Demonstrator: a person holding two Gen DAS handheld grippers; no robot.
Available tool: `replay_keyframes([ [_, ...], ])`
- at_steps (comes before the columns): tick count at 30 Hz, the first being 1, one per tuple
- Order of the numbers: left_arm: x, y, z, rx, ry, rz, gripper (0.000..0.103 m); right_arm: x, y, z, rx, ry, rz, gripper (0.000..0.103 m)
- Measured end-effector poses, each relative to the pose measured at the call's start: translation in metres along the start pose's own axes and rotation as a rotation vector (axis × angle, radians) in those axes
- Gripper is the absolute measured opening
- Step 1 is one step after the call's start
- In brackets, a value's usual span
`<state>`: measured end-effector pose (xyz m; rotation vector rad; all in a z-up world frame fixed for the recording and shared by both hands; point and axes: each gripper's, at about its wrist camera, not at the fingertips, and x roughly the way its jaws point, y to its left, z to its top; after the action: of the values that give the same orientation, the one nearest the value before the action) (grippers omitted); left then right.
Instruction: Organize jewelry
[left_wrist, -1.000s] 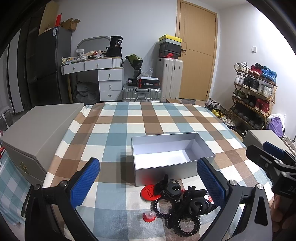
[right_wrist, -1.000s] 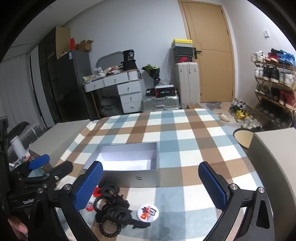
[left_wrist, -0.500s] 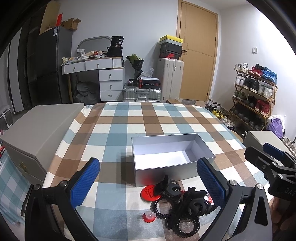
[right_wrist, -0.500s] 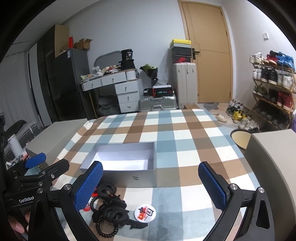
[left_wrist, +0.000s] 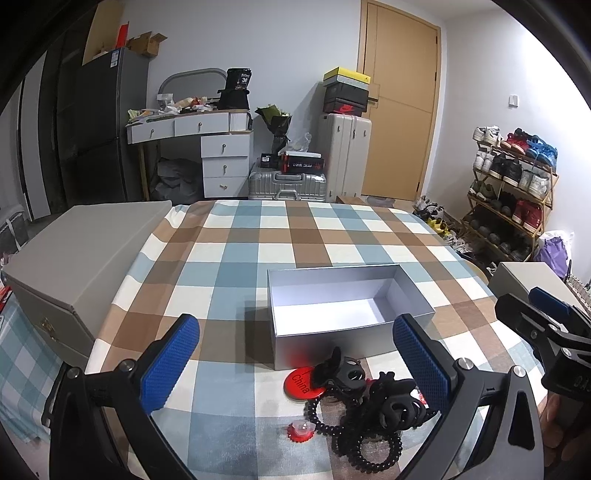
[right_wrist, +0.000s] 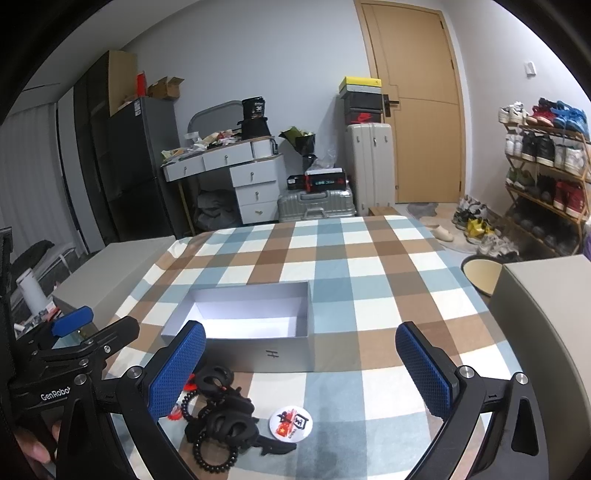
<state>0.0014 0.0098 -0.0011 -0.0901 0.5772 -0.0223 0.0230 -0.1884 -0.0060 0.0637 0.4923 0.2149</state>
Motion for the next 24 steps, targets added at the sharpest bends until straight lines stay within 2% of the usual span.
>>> replay_keyframes([
  [19, 0.0007, 0.0005, -0.0004, -0.009, 0.012, -0.010, 0.102, 0.0002, 0.0024, 0.0003, -0.006, 0.011, -0.001, 0.103],
  [24, -0.0008, -0.0008, -0.0007, -0.004, 0.005, -0.021, 0.102, 0.0061, 0.0060, -0.0024, -0.027, 0.041, 0.003, 0.103],
])
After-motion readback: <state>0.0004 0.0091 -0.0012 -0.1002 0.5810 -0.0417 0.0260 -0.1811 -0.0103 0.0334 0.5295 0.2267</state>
